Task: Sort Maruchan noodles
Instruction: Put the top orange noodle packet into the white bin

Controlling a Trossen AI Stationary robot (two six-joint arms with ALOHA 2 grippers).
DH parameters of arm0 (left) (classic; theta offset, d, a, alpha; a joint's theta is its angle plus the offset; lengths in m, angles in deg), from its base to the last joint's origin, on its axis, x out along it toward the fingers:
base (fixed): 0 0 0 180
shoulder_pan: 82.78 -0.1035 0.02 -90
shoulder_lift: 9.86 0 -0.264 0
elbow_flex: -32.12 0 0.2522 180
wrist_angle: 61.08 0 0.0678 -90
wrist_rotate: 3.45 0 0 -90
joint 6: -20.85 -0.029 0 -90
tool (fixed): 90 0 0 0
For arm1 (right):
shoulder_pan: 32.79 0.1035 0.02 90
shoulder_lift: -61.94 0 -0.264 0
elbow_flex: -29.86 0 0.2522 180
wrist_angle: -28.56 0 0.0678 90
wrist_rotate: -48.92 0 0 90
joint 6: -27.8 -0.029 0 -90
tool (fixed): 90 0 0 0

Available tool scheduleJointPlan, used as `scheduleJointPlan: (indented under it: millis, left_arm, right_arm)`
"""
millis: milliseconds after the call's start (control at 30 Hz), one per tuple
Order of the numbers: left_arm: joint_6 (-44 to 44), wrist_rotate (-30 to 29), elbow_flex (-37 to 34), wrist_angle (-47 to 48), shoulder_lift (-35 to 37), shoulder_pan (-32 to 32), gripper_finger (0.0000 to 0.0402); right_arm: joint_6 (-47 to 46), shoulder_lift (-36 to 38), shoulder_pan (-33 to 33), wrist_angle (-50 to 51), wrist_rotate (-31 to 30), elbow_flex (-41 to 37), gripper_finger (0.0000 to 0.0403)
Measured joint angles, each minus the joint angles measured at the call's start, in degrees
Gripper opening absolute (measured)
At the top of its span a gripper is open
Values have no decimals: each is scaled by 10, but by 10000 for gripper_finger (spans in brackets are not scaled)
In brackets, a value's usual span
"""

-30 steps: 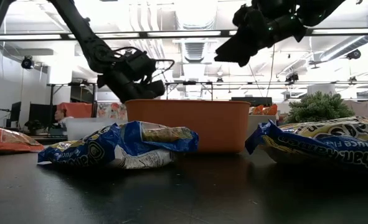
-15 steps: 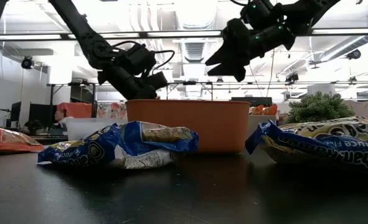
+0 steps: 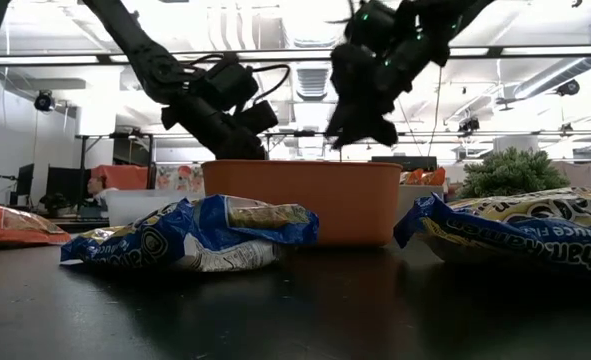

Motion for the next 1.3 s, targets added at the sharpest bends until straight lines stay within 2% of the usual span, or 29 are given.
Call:
scheduleJointPlan:
  millis: [233,433,600,733,900,1000,1133,1300]
  left_arm:
    - [-2,0,-3,7,0,24,0]
    - [1,0,-4,29,0,43,0]
    - [16,0,-4,30,0,54,0]
    - [17,-3,-4,31,0,57,0]
    - [-14,-50,-4,31,3,52,0]
    - [-28,-56,-3,29,3,50,0]
    - [-27,-56,-4,25,3,47,0]
    - [-16,-57,-5,59,2,46,0]
  right_arm:
    - [-33,-44,12,4,-32,-28,72]
    - [-27,-63,30,4,-21,-28,50]
    - [-27,-54,43,32,20,-28,43]
    - [-35,-40,54,54,22,-28,44]
    - [-48,-7,49,54,18,-29,43]
    - [-49,15,48,75,-13,-29,43]
    - [-71,29,47,108,-94,-34,43]
    - [-109,28,46,71,-106,-70,43]
